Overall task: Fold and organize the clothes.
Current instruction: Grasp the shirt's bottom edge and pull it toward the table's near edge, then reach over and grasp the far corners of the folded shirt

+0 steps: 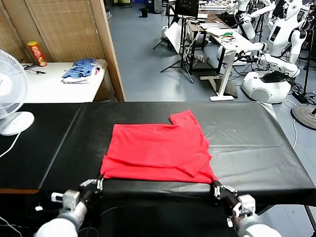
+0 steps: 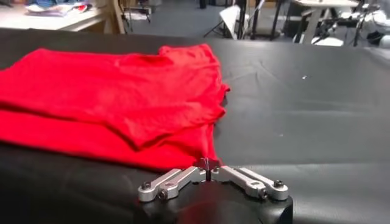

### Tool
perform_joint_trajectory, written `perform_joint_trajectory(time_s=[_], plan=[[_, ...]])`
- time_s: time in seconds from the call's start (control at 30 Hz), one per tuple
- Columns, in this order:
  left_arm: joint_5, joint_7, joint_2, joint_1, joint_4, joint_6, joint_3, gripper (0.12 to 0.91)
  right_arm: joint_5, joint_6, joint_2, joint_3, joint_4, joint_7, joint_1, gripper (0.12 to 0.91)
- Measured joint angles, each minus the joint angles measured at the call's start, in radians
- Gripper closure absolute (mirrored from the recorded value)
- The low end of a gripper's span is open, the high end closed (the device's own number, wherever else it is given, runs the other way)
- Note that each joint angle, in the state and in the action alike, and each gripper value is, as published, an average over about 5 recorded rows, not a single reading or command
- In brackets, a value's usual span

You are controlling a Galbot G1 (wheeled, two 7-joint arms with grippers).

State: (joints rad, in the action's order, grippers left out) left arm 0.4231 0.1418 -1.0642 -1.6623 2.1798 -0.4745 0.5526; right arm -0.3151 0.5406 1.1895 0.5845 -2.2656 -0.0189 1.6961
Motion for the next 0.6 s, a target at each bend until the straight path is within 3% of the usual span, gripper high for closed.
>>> perform_joint_trajectory(time_s=[0.17,0.27,0.43,0.6], plan=[[0.011,0.012,-0.003,-0.038,0.044,-0.034,0.026,0.440,-0.039,0.013,-0.027,0.026,-0.039,0.007,-0.004,0.341],[0.017,0.020,-0.002,-0.050,0.078,-0.081,0.043,0.299,-0.069,0.007,-0.054,0.041,-0.040,0.002,-0.040,0.248],[0.093,0.037,0.015,-0.006,0.112,-0.109,0.064,0.234,-0.089,-0.032,-0.096,0.009,0.069,-0.005,-0.226,0.228],[0.211,0.057,0.049,0.173,0.038,-0.118,0.028,0.232,-0.099,-0.049,-0.101,-0.093,0.284,-0.019,-0.498,0.227]])
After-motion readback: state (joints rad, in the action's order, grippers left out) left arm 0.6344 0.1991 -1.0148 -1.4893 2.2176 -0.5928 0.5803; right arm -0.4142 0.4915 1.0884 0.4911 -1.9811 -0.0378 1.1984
